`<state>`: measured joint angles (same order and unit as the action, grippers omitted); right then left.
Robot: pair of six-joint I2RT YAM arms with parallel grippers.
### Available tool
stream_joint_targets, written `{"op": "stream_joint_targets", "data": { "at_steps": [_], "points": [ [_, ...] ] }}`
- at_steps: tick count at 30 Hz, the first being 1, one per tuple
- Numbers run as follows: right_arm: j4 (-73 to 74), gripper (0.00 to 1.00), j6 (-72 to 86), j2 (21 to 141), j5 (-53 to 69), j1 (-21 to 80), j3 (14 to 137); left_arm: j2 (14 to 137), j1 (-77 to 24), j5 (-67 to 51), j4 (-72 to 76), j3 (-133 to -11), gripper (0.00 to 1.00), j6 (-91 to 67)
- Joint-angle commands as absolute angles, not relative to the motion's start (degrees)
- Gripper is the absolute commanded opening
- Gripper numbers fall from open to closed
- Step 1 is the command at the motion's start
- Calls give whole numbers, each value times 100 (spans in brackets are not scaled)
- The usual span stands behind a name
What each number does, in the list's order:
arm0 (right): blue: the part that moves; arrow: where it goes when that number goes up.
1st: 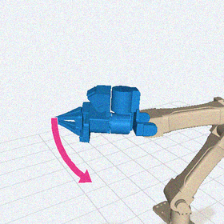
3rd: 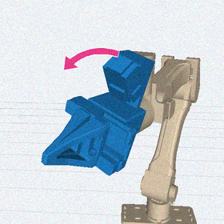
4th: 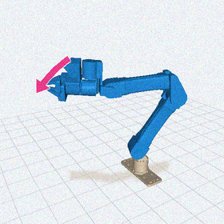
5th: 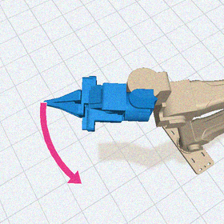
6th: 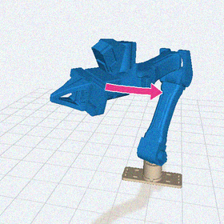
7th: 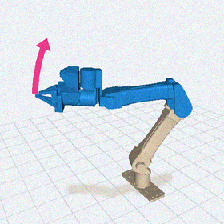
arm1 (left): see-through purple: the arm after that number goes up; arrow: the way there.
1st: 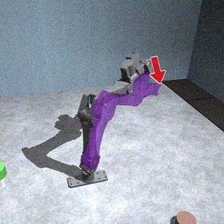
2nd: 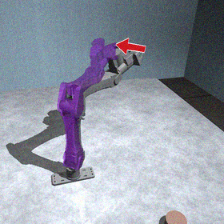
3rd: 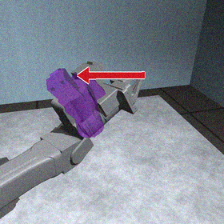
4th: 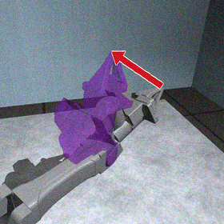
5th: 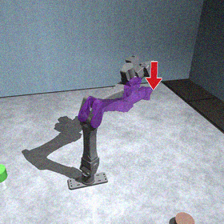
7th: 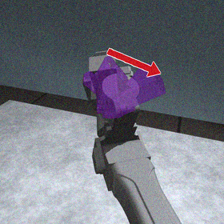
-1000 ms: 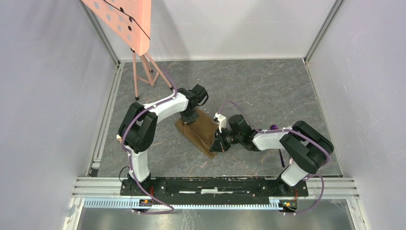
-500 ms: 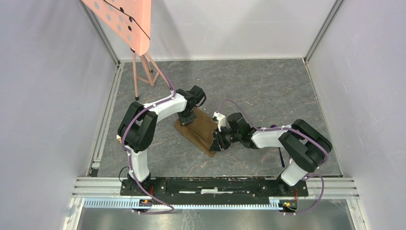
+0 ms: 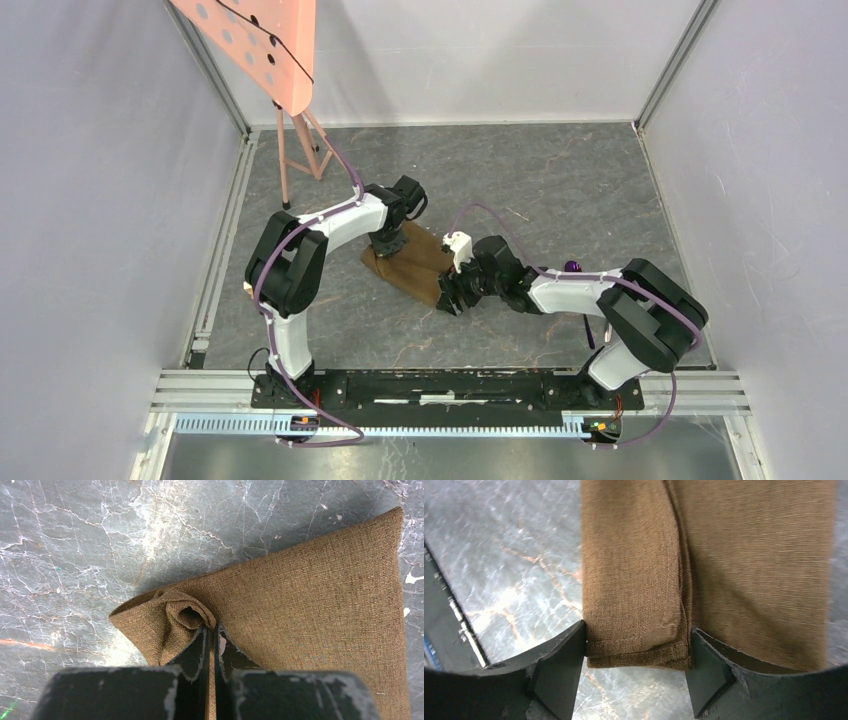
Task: Fold the napkin into a case and place the utensils inside
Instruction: Fold the lower triangle-folded napkin at the center of the board.
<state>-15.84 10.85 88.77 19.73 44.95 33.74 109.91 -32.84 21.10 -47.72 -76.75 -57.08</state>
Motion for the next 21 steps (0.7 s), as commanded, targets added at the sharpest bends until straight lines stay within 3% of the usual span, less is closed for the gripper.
{"op": "stream_joint_targets", "data": {
  "at_steps": [1,6,9,18,21],
  "points": [
    [-1359,74,1180,8842,1182,4480,3674,10852,-3274,2148,-4463,-7734,2,-5436],
    [-2225,74,2529,9047,1840,4350,3319,10663,-3271,1982,-4189,-7515,2,-5297],
    [-2716,66,3139,9165,2065,4334,3107,10611,-3270,1887,-4082,-7431,2,-5241],
    [-3037,64,3556,8973,2311,4071,2739,10327,-3273,1573,-3590,-7077,2,-4941],
    [-2983,51,3473,9062,2335,4042,2794,10194,-3270,1471,-3386,-6916,2,-4881]
  ]
}}
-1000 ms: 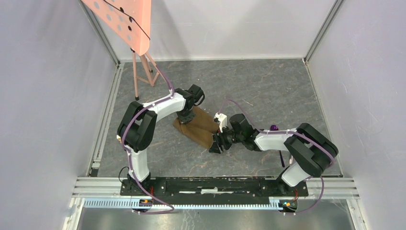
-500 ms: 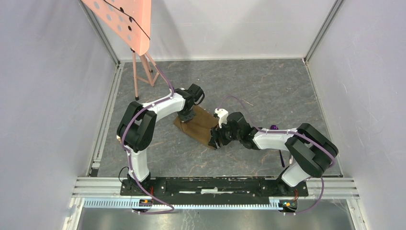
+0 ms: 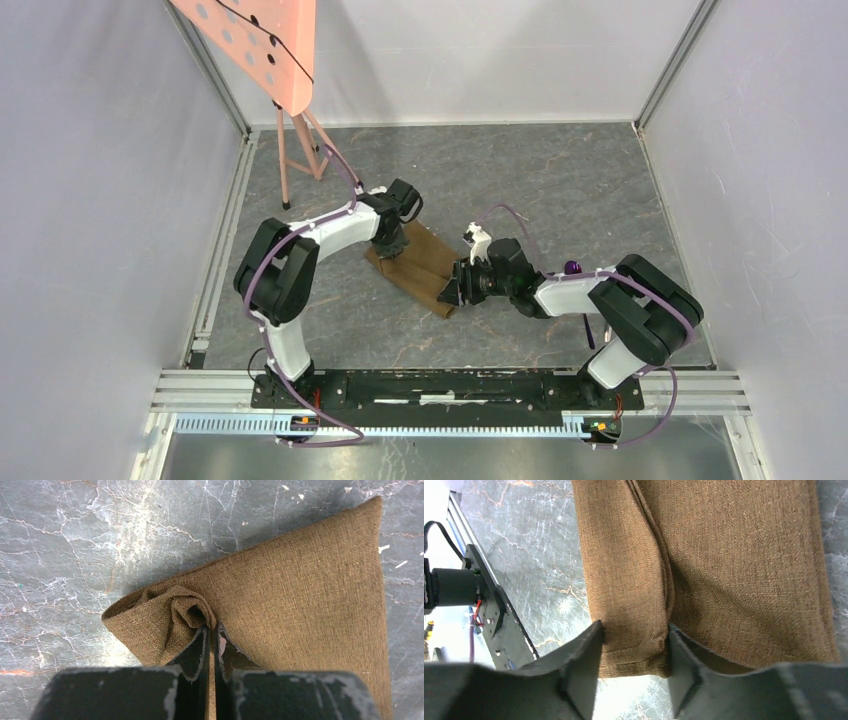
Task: Fold the napkin into a case and place the utensils inside
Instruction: Fold the lower triangle-folded napkin at the center of the board.
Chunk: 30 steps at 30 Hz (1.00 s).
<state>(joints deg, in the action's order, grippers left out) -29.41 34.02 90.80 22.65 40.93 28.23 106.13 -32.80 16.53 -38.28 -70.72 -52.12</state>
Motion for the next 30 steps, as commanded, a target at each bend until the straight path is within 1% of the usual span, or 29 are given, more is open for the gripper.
{"op": "stream_joint_targets", "data": {
  "at_steps": [1,3,5,7,8,10,13,17,19,20,23,24,27,29,30],
  "points": [
    [-3006,45,3437,9083,2344,4042,2795,10164,-3270,1437,-3352,-6885,2,-4878],
    [-3075,33,3363,9139,2407,4038,2807,10138,-3275,1364,-3282,-6856,2,-4854],
    [-3067,16,3282,9160,2394,4045,2795,10115,-3270,1263,-3209,-6832,2,-4802],
    [-3037,2,3215,9155,2372,4051,2778,10058,-3270,1136,-3073,-6762,2,-4724],
    [-3032,0,3210,9132,2347,4051,2742,10003,-3272,1067,-2993,-6719,3,-4682],
    [-3008,0,3198,9038,2267,4047,2665,9864,-3261,966,-2835,-6567,11,-4614],
    [-2939,0,3133,8908,2142,4053,2574,9567,-3261,743,-2568,-6313,31,-4514],
    [-2980,0,3110,8877,2098,4059,2478,9194,-3263,377,-2431,-6130,52,-4392],
    [-3040,0,3128,8906,2134,4061,2463,9032,-3264,325,-2444,-6063,58,-4331],
    [-3052,0,3143,8910,2135,4064,2468,8950,-3261,327,-2503,-6048,59,-4308],
    [-3050,0,3133,8904,2125,4069,2485,8749,-3212,382,-2629,-5964,59,-4230],
    [-3042,0,3132,8895,2126,4066,2492,8702,-3166,416,-2642,-5915,56,-4207],
    [-3047,0,3135,8873,2114,4077,2496,8672,-2942,440,-2659,-5780,44,-4132],
    [-3050,0,3143,8862,2094,4083,2480,8741,-2819,389,-2639,-5736,33,-4088],
    [-3050,0,3145,8863,2096,4085,2481,8800,-2763,376,-2612,-5731,30,-4054]
  ]
}}
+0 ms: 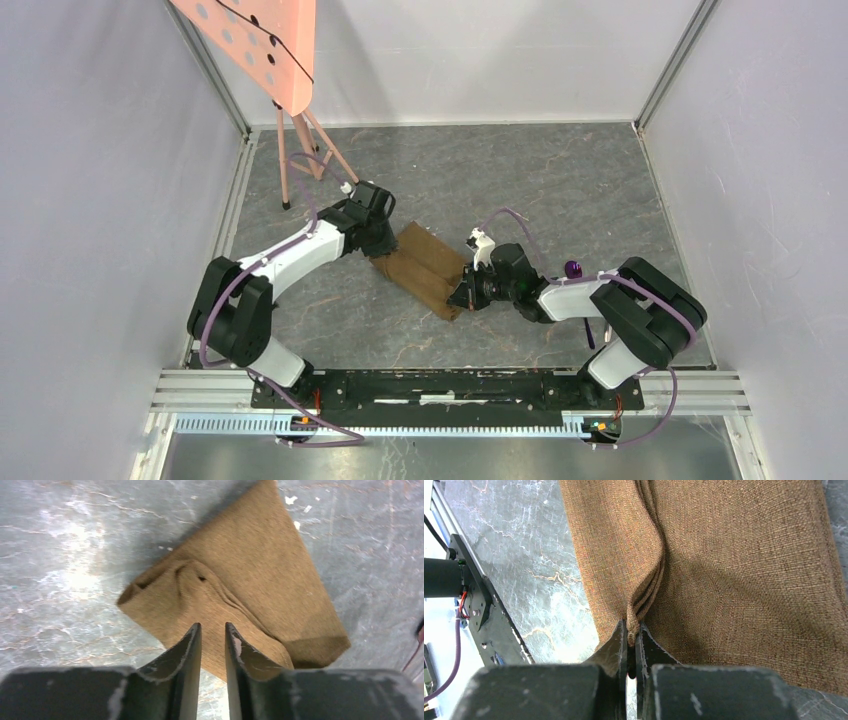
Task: Fold the napkin into a case and place the utensils inside
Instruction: Smooth out the 2/3-rectangle-folded napkin at the center of the board.
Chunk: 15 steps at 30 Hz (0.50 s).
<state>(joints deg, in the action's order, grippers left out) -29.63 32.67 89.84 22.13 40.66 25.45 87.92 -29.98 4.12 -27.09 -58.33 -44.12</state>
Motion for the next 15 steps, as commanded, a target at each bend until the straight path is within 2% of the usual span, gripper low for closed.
{"op": "stream_joint_targets", "data": {
  "at_steps": [1,6,15],
  "points": [
    [-3050,0,3146,8858,2100,4090,2479,8867,-2733,382,-2601,-5738,27,-4026],
    [-3041,0,3152,8864,2109,4126,2492,9125,-2629,391,-2427,-5798,19,-3940],
    [-3031,0,3169,8790,1999,4271,2401,9567,-2558,556,-2257,-5842,14,-3732]
  ]
}}
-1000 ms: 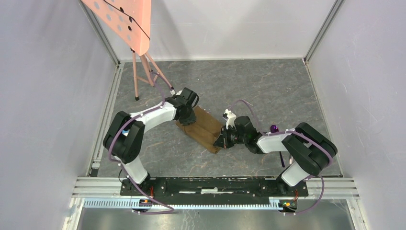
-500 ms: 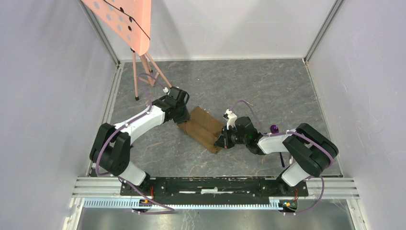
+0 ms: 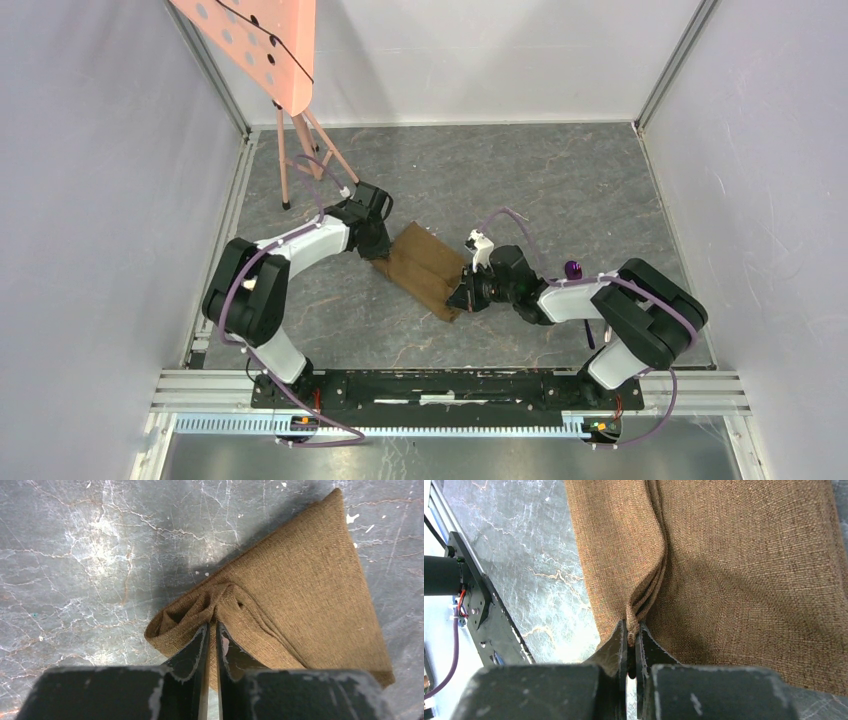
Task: Fold the napkin into a case and place the utensils inside
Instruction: Smooth out the 2/3-rectangle-folded napkin at the center of the board.
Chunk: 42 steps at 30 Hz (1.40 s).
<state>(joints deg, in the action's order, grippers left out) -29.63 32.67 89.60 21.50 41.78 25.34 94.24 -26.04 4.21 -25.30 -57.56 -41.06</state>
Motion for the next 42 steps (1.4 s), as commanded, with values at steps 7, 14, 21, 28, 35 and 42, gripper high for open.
{"op": "stream_joint_targets", "data": {
  "at_steps": [7,14,21,28,35,42],
  "points": [
    [-2978,0,3089,8593,1871,4340,2212,9750,-2559,316,-2166,-5788,13,-3619],
    [-2616,6,3000,8230,1866,4403,2427,9324,-2570,28,-2301,-5774,22,-3524],
    [-2715,4,3194,8069,1638,4416,2189,8966,-2567,-187,-2421,-5714,27,-3532],
    [-2937,0,3331,8214,1473,4482,1989,9265,-2567,-186,-2344,-5757,23,-3522],
    [-2959,5,3287,8317,1538,4517,2045,9585,-2566,-297,-2155,-5841,23,-3537],
    [-2832,11,3217,8162,1485,4534,2007,9720,-2570,-200,-2144,-5762,22,-3506]
  ]
}}
